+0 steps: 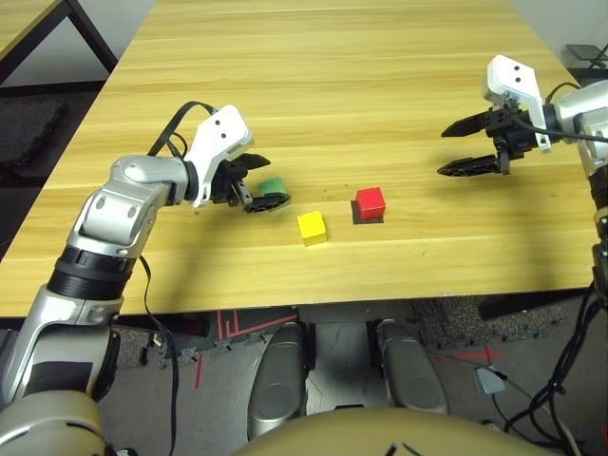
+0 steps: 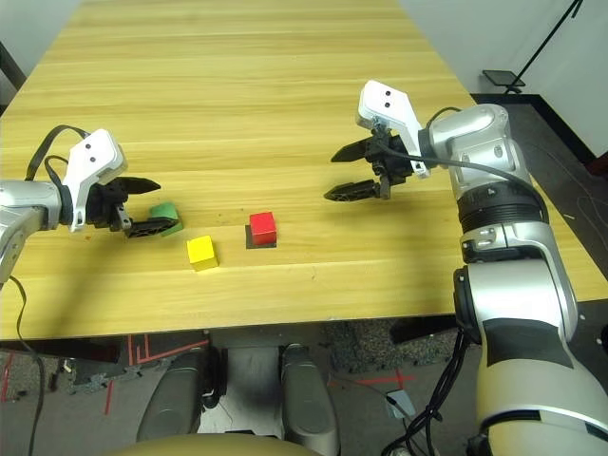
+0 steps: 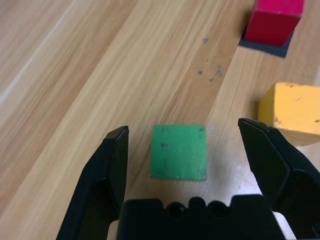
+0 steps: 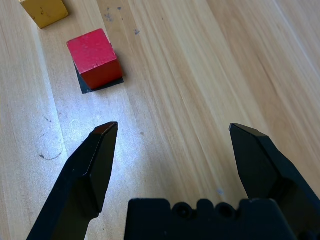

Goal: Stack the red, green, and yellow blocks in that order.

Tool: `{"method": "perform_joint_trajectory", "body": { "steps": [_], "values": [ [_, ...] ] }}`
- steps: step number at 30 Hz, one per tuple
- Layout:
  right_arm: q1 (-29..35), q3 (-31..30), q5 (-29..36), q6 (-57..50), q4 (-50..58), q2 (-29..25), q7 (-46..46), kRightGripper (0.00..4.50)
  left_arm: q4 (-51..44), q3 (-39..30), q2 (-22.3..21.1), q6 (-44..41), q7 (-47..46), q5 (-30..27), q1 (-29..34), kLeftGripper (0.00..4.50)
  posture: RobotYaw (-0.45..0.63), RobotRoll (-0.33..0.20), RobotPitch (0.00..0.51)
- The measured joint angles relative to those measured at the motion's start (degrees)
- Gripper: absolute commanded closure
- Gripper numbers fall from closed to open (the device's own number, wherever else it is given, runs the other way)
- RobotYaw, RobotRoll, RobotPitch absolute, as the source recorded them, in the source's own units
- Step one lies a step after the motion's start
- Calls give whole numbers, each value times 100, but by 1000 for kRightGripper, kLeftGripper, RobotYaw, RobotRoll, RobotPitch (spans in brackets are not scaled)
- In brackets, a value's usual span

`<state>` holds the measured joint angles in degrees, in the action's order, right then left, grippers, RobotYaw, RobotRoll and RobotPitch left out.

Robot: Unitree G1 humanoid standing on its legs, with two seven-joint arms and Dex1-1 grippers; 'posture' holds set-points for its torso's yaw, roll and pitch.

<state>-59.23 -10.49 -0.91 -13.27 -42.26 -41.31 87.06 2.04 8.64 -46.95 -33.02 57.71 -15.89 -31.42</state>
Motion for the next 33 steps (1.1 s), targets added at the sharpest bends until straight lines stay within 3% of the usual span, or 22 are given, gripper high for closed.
{"method": "perform_joint_trajectory", "body": {
  "steps": [15,18,21,26,33],
  "values": [
    [229,24,232,-416,659,-23,-6,13,1006,195,505,536,97,565,10,0,232,-126,125],
    [342,55,324,-552,871,-39,-34,13,1345,212,615,673,101,699,-75,0,228,-127,108],
    [489,59,406,-659,1043,-65,-59,0,1571,233,667,776,129,804,-106,685,228,-125,102],
    [649,59,443,-718,1232,-151,-75,0,1618,230,766,671,153,828,-173,2386,228,-116,88],
    [973,72,615,-821,1555,-247,-10,0,781,268,778,-375,665,600,-894,2408,237,-89,90]
  ]
}}
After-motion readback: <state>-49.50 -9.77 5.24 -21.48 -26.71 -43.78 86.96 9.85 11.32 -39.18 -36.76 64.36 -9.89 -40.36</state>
